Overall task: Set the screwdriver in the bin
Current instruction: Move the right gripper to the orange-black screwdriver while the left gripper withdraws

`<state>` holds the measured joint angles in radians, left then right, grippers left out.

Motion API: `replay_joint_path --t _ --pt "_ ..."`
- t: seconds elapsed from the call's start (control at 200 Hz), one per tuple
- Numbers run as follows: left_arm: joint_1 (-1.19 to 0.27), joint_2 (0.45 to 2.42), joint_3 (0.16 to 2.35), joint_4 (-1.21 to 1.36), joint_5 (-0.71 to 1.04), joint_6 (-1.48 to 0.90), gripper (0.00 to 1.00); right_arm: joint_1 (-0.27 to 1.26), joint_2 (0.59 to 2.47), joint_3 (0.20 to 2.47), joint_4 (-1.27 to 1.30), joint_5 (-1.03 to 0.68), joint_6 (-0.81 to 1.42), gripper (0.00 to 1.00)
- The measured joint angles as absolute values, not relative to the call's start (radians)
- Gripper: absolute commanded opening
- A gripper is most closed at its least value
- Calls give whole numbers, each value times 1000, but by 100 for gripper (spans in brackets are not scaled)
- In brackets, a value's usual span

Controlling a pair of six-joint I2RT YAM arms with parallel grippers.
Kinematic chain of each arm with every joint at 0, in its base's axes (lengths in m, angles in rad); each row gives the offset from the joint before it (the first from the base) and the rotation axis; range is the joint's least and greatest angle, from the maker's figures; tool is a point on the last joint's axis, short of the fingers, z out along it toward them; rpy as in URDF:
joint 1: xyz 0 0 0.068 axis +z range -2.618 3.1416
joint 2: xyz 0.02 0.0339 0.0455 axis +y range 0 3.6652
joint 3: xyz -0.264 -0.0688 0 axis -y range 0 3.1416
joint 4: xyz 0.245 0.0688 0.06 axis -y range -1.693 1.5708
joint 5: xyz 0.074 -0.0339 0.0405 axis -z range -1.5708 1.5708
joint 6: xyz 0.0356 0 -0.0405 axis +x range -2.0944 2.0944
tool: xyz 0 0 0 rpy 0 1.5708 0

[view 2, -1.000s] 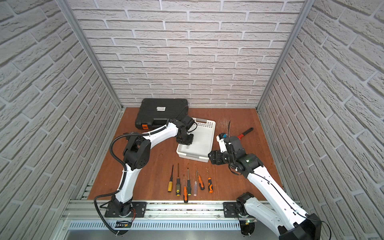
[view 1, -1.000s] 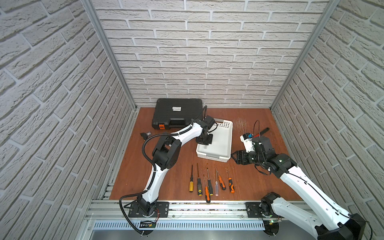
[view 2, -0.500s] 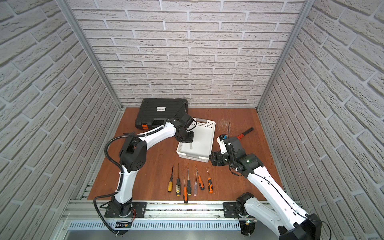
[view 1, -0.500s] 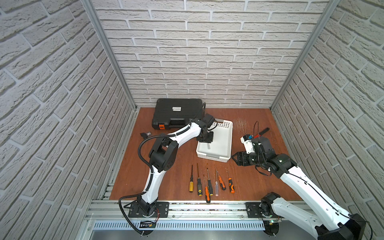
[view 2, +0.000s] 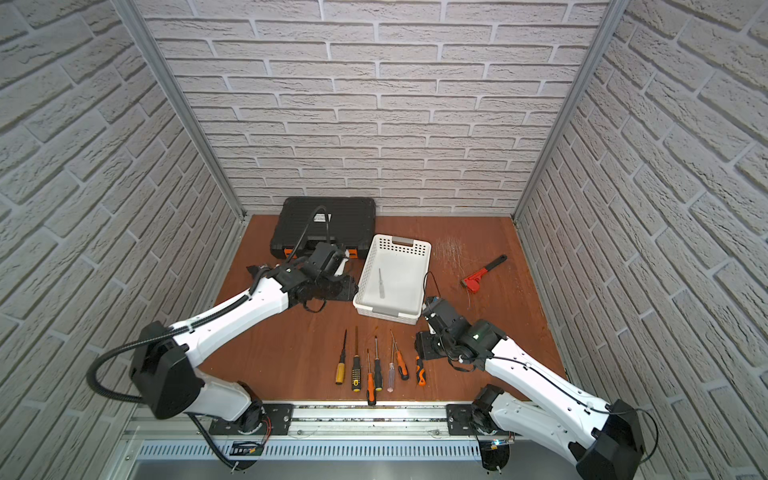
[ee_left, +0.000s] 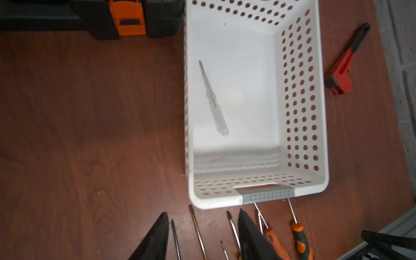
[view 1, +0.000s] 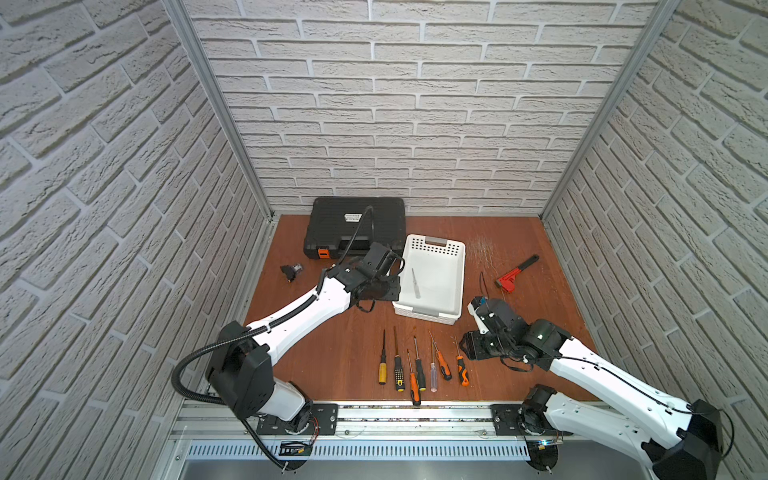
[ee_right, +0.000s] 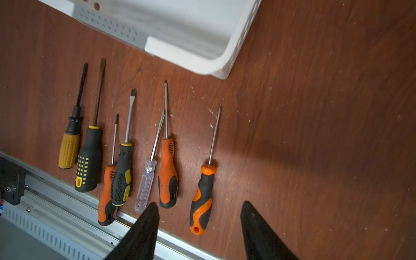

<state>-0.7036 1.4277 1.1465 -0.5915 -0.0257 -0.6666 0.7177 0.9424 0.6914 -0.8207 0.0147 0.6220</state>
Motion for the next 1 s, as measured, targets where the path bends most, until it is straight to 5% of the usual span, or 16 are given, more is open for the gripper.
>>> replay_joint_path --t 0.36,1.0 --pt "-700 1331 1014 -578 -125 -718 51 839 1209 665 -767 50 733 50" --pt "-636 1312 969 -574 -141 -730 51 870 1306 612 -676 30 817 40"
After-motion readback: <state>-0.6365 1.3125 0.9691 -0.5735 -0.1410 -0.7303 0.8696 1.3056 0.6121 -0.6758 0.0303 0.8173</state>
